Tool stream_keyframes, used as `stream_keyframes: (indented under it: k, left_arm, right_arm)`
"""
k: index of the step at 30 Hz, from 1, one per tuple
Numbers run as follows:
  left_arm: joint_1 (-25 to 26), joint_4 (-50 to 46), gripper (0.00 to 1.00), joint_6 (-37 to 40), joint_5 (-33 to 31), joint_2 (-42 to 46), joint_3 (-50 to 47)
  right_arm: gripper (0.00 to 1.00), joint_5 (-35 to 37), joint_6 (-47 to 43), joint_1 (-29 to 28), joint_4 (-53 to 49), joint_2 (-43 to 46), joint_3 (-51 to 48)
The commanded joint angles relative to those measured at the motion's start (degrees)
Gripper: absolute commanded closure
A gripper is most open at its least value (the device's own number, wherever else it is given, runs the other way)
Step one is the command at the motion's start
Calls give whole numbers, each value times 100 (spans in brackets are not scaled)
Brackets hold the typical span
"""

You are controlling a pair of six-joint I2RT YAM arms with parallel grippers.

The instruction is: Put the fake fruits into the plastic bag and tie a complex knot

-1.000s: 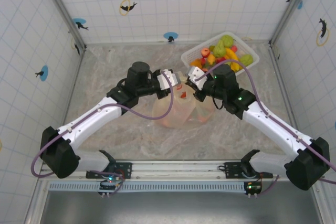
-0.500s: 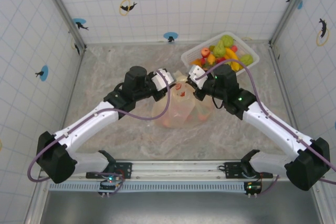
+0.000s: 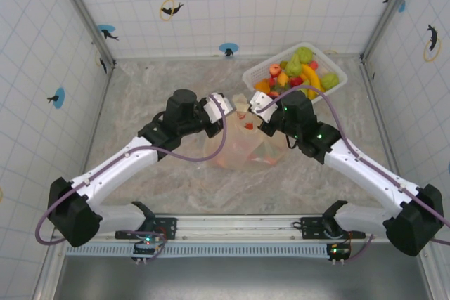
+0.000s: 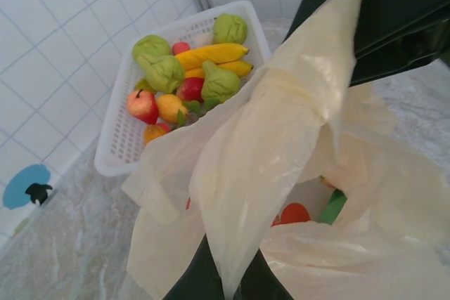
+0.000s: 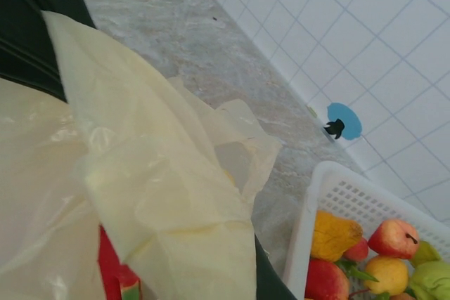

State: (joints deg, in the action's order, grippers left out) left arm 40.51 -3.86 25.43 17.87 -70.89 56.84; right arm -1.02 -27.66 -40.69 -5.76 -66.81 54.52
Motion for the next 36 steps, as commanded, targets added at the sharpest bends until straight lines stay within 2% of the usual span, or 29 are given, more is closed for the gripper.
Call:
stream_keyframes:
  k: [1,8,14,19,22,25,27,30,36]
  left_arm:
    - [14,-91,100,-141,578,176,210]
    - [14,-149,98,-241,1020,216,211]
    - [-62,-179,77,-221,1333,339,211]
    - [-664,158,70,-383,1982,707,204]
    - [-1160,594,68,-510,2076,787,151]
    - [-1743,1031,68,-663,2125,506,257]
    - [-1774,928,66,-229,2111,138,478]
    - [-1770,944,64,365,2502,-515,716]
    - [-1728,1359,67,686,3544,-1584,1004]
  right_arm:
    - [100,518,27,-15,291,19,-186]
    - [100,500,150,-62,680,-46,-351]
    - [100,344,208,-54,705,34,-403]
    - [100,175,225,-54,705,121,-449]
    - [100,135,239,-62,747,148,-467]
    - [100,112,252,-60,763,172,-477]
    - [100,103,268,-56,778,190,-491]
    - [100,68,287,-62,778,227,-495]
    - [100,101,292,-53,752,278,-494]
